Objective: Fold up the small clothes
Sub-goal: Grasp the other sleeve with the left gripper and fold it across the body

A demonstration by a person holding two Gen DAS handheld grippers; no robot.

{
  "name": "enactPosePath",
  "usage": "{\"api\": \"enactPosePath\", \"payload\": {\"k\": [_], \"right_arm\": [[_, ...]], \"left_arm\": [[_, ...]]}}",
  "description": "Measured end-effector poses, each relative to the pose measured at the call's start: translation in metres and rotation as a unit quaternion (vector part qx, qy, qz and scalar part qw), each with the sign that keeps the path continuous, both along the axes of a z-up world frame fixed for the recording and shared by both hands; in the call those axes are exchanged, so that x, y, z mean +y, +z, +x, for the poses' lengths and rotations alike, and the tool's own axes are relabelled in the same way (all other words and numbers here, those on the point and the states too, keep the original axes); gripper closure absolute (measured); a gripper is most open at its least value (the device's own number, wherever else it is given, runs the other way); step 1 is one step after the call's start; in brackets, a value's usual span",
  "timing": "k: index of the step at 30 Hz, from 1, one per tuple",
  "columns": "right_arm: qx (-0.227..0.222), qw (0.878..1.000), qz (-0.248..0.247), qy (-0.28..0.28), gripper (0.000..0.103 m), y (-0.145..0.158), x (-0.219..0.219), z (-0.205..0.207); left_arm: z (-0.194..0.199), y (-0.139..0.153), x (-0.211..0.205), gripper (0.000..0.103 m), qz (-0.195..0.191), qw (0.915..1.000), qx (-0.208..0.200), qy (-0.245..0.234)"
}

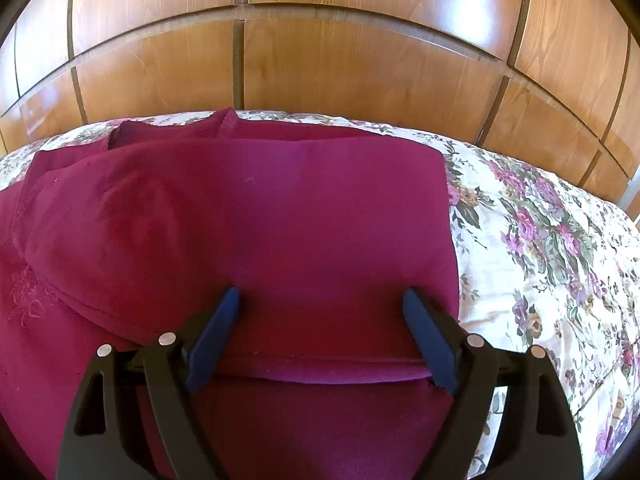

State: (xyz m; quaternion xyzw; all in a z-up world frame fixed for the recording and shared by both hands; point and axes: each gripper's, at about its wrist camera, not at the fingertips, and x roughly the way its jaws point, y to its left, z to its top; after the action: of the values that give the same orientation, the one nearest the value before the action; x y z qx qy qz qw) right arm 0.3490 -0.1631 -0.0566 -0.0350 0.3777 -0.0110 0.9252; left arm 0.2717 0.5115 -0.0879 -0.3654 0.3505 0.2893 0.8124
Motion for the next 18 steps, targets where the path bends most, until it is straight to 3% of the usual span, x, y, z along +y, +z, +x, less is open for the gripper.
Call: {"api": "enactPosePath", "payload": {"k": [2, 4, 7, 12, 18], "right_arm": [[-0.001, 1.000, -0.001, -0.001, 0.019, 0.000, 0.000, 0.000], [-0.001, 1.000, -0.001, -0.001, 0.019, 0.000, 0.000, 0.000], [-0.001, 1.000, -0.002, -0.001, 0.019, -0.001, 0.000, 0.000], [-0.001, 1.000, -0.001, -0.001, 0.019, -0.001, 0.000, -0.001], [-0.002, 1.000, 0.001, -0.001, 0.019, 0.000, -0.001, -0.001]], "left_arm": [[0.007, 0.002, 0.000, 0.095, 0.013, 0.9998, 0.008, -0.013], [0.006, 0.018, -0.014, 0.096, 0.023, 0.9994, -0.016, -0.021], [0.005, 0.052, -0.056, 0.096, 0.033, 0.9934, -0.077, -0.078], [0.008, 0.097, -0.173, 0.096, 0.057, 0.9638, -0.153, -0.211], [0.022, 0.081, -0.314, 0.096, 0.062, 0.9273, -0.146, -0.339]]}}
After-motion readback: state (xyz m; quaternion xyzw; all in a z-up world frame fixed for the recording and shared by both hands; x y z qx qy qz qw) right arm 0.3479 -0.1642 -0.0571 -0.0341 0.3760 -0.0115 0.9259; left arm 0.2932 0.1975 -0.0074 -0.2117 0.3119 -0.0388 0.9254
